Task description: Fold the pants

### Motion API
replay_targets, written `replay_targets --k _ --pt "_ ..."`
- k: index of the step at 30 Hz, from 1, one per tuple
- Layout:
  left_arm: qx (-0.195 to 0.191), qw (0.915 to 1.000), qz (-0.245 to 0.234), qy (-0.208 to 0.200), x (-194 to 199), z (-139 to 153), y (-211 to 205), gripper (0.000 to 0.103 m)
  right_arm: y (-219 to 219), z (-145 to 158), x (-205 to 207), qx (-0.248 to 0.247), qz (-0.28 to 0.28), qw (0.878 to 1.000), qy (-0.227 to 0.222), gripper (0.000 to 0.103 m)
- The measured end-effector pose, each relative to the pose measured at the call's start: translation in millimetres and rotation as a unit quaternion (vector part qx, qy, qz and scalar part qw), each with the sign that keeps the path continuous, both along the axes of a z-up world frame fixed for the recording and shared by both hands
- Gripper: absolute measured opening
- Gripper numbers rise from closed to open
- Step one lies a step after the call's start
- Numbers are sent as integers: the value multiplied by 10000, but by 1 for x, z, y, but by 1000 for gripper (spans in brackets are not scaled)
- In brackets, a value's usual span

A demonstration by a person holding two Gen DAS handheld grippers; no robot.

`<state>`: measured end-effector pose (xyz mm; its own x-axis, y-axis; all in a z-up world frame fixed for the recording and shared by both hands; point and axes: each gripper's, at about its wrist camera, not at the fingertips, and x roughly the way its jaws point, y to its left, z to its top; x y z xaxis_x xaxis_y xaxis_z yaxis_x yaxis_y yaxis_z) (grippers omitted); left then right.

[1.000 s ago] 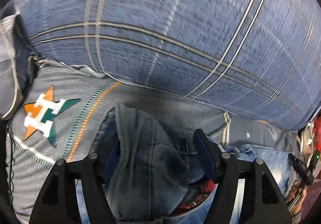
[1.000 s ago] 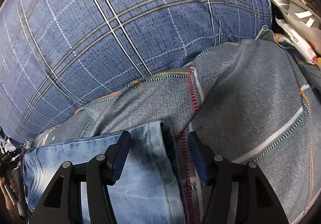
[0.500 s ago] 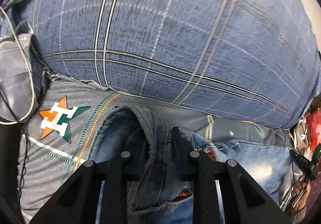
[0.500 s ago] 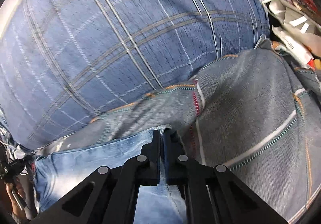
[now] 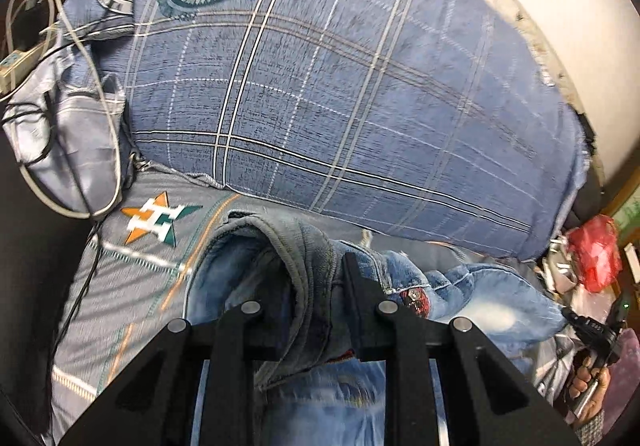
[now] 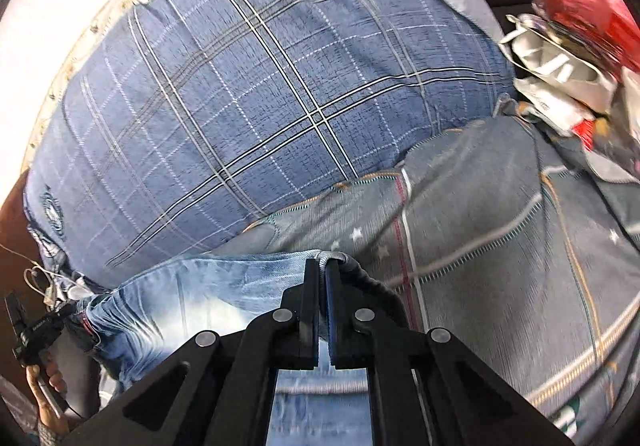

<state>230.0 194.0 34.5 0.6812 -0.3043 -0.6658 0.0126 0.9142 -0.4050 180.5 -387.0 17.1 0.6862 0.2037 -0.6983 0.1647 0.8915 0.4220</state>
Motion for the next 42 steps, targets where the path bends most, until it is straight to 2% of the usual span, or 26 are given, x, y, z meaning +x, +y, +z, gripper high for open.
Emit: replay_targets --k 7,12,17,20,23,25,27,29,30,31,34,37,39,42 --pt "-46 9993 -96 -355 -83 2 9 22 -9 -7 -76 230 -122 9997 -16 4" --pt "-137 9987 -147 -460 -147 -17 21 23 -25 -34 -126 392 -329 9985 184 4" --pt "-17 9994 -308 -147 -196 -61 19 25 -31 -71 -162 615 -498 9958 463 4" --pt "-97 9996 -230 133 -213 -88 22 27 -28 -87 -177 593 -553 9950 582 4" --pt "-292 9990 -136 304 -222 -101 31 33 -23 -96 -189 462 -597 9949 674 5" --pt "-342 9986 -118 374 -228 -104 36 40 -22 -98 -196 396 -732 9938 733 10" --pt "-299 9987 -100 405 -236 -103 44 41 -24 -95 -205 390 -821 9931 745 16" --pt "-172 9989 -19 430 -244 -100 55 42 -25 -86 -214 274 -898 9935 643 32" --pt "-107 9991 68 400 -249 -96 62 42 -24 -75 -220 104 -958 9941 489 43" --pt "-101 9992 160 362 -254 -92 70 42 -23 -69 -222 -1 -984 9944 392 50" --pt "-347 9983 445 136 -266 -73 89 42 -7 -37 -229 -399 -932 9948 -70 51" --pt "-405 9982 407 -176 -261 -49 79 44 25 -18 -217 -582 -513 9965 -311 51" --pt "-217 9990 246 -308 -248 -34 54 49 56 -14 -202 -616 -83 9975 -324 51" --pt "297 9989 62 -357 -224 -26 8 54 107 -20 -181 -718 496 9959 -225 51"
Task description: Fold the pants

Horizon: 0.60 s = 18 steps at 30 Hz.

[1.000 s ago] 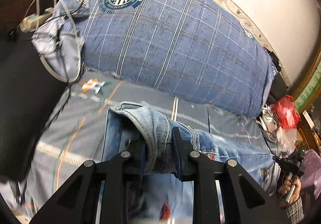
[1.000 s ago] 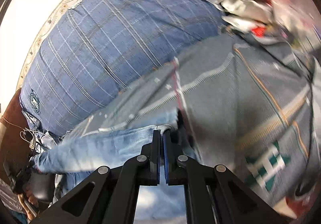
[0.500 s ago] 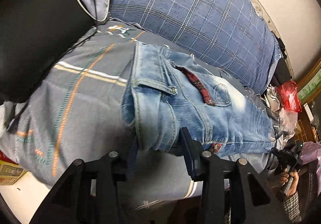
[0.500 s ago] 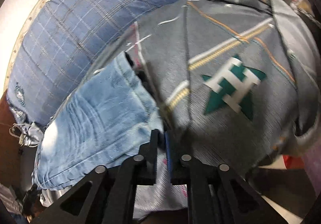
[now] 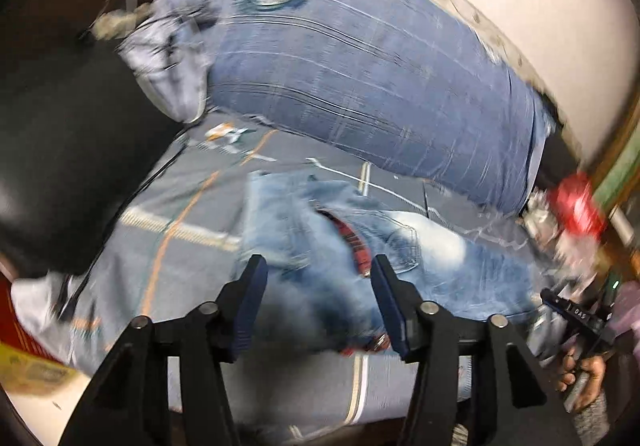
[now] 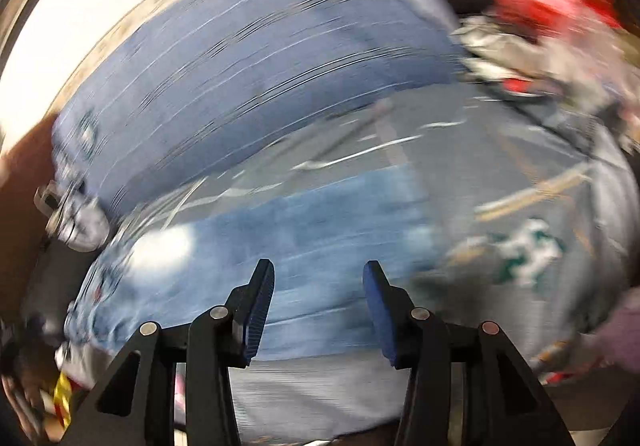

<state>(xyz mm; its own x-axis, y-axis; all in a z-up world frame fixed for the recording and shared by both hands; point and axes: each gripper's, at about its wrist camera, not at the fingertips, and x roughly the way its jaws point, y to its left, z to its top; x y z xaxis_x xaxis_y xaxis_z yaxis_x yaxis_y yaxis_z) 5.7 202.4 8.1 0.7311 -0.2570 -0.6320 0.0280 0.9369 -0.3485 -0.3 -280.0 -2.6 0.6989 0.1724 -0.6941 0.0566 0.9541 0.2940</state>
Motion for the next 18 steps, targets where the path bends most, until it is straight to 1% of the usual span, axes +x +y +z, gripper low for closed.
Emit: replay_targets --k 1,2,4,5,7,8,9,10,12,14,15,18 --pt "139 9999 -36 20 7 -2 -12 54 21 -5 8 -81 226 9997 78 51" --pt "298 9995 -83 54 14 -7 -26 54 33 -10 12 -119 350 9992 122 51" --pt "727 9972 -103 170 24 -25 -47 54 64 -26 24 -217 617 9975 285 51" --pt "1006 9944 -71 319 30 -38 -57 54 73 -36 27 -305 666 9967 361 51" --pt "1446 9874 -9 637 35 -67 -67 54 81 -53 34 -583 603 9952 495 51" --pt "1570 9849 19 727 36 -78 -68 54 81 -59 34 -682 559 9945 558 51" --pt "1642 9833 33 782 35 -88 -68 55 79 -69 35 -819 488 9929 712 51" --pt "1634 9836 48 764 33 -95 -66 55 73 -80 36 -915 403 9909 906 51" --pt "1567 9860 62 561 27 -97 -63 56 60 -98 36 -952 251 9878 1205 51" --pt "1543 9866 55 524 25 -96 -62 56 48 -99 29 -819 269 9916 962 51" --pt "1501 9873 55 512 23 -94 -62 56 45 -98 28 -844 282 9913 973 51" --pt "1205 9915 98 479 16 -82 -59 56 32 -87 22 -553 158 9949 834 53"
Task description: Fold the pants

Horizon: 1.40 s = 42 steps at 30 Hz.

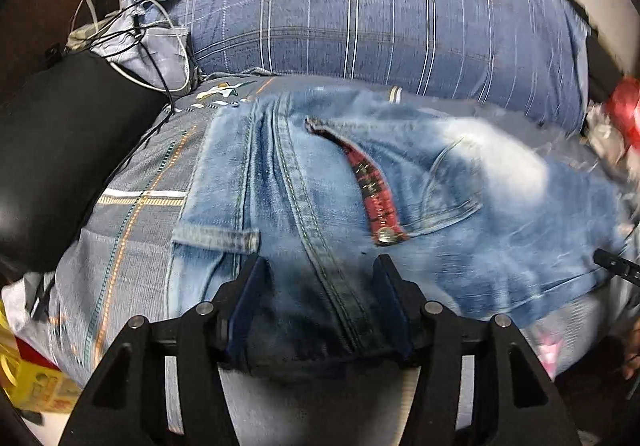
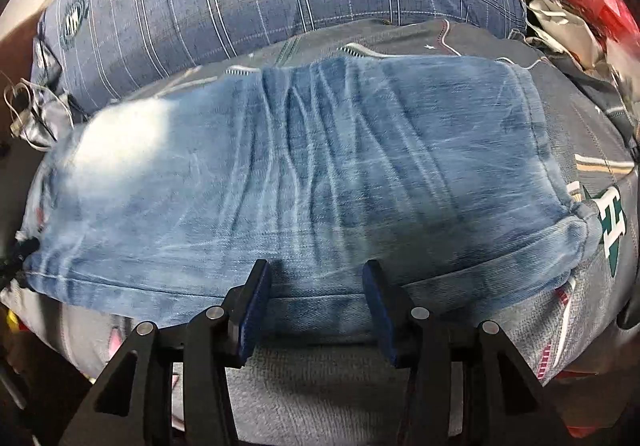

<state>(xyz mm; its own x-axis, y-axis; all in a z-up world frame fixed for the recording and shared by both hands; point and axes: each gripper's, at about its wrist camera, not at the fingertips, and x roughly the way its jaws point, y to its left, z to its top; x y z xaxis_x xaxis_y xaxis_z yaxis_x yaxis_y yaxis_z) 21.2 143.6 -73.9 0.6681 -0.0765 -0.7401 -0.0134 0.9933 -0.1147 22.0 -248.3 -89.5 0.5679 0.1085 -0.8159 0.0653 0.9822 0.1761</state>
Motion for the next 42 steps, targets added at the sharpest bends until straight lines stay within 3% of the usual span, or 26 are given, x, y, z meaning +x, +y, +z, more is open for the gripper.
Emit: replay_targets --k 3,6,11,14,17,18,20,24,28,33,38,40,42 --pt "-161 9996 187 -144 -16 18 1 56 -6 22 3 257 -117 9991 -326 55" --pt "113 9994 224 -249 -25 31 -12 57 8 33 21 214 49 9987 -467 60" --pt "359 9986 107 -362 -35 46 -34 62 25 20 58 365 242 9983 -380 63" --pt "300 9989 -12 -362 -39 50 -42 64 -2 1 83 487 -271 9983 -143 63" --pt "244 9991 -119 -337 -40 51 -49 64 -42 3 83 927 -557 9938 -258 58" --pt "226 9991 -151 -315 -40 51 -51 65 -57 10 75 536 -977 9933 -292 62" --pt "209 9991 -253 -279 -39 50 -58 65 -81 22 58 337 -1390 9881 -561 65" --pt "349 9978 -499 -263 -42 50 -79 65 -128 31 6 1045 -1814 9742 -841 66" --pt "395 9946 -924 -270 -41 55 -102 65 -154 29 -51 1389 -2053 9634 -1018 66" --pt "674 9870 -1431 -268 -36 60 -143 65 -171 19 -94 1664 -2124 9581 -966 66" --pt "886 9803 -1750 -246 -34 66 -183 65 -172 14 -94 1944 -2002 9549 -1010 66" --pt "927 9788 -1817 -201 -35 67 -194 65 -169 10 -92 2178 -1868 9527 -997 66" --pt "887 9784 -1863 -136 -33 68 -202 65 -163 5 -91 2743 -1638 9425 -984 66"
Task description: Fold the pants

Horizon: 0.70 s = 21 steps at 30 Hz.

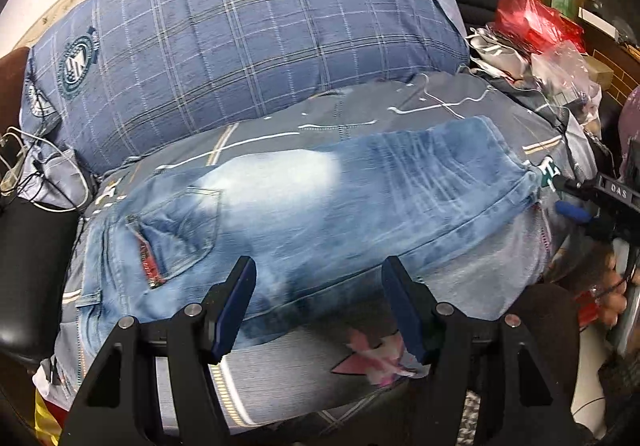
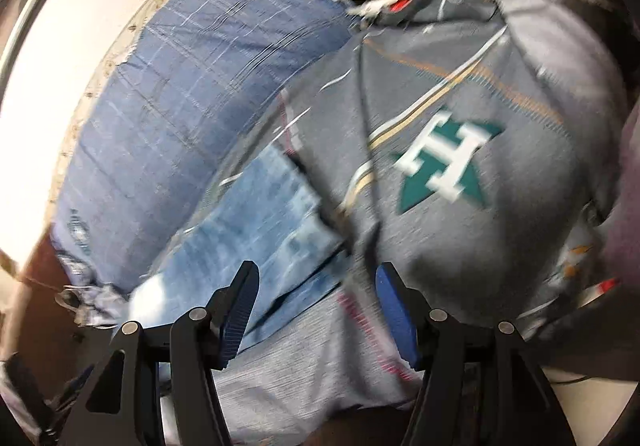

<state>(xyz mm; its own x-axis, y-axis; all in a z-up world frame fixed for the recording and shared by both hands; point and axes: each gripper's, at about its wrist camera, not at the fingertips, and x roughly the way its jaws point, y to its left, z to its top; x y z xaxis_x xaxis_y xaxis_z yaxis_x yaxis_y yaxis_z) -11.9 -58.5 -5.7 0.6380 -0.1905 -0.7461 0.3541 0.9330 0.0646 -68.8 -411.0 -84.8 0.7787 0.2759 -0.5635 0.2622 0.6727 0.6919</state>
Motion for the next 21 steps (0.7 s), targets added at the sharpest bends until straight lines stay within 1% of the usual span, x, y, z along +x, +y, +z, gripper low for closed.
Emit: replay_targets --k 1,2,3,4,6,8,9,11,12,15,19,21 --pt "-11 10000 -10 30 1 0 -3 65 2 -3 -2 208 97 9997 -43 66" --pt "-8 10000 -21 40 2 0 -6 65 8 -9 -2 567 279 9980 -68 66" --pt "7 10000 -33 48 3 -1 -8 65 12 -15 -1 807 395 9959 -42 66" --pt "26 10000 -35 50 4 -1 -11 65 16 -20 1 978 478 9941 8 66" --pt "75 10000 -36 36 4 -2 -16 65 22 -28 4 1090 550 9925 117 66" --pt "158 9999 -15 -11 3 -3 -21 65 24 -33 7 935 444 9944 224 66" --pt "222 9997 6 -68 2 -3 -21 65 23 -35 9 882 353 9951 258 68" --pt "363 9992 72 -167 0 -4 -22 65 21 -35 14 823 269 9959 260 68" --pt "410 9989 116 -195 -1 -6 -20 65 21 -33 19 682 202 9971 272 68" --pt "343 9990 245 -151 -2 -8 -12 65 19 -30 32 415 64 9986 332 68" --pt "155 9995 273 13 4 -9 -2 65 16 -31 46 544 -152 9979 326 68" --pt "87 9998 148 143 11 -8 -5 65 18 -33 46 596 -238 9976 275 68"
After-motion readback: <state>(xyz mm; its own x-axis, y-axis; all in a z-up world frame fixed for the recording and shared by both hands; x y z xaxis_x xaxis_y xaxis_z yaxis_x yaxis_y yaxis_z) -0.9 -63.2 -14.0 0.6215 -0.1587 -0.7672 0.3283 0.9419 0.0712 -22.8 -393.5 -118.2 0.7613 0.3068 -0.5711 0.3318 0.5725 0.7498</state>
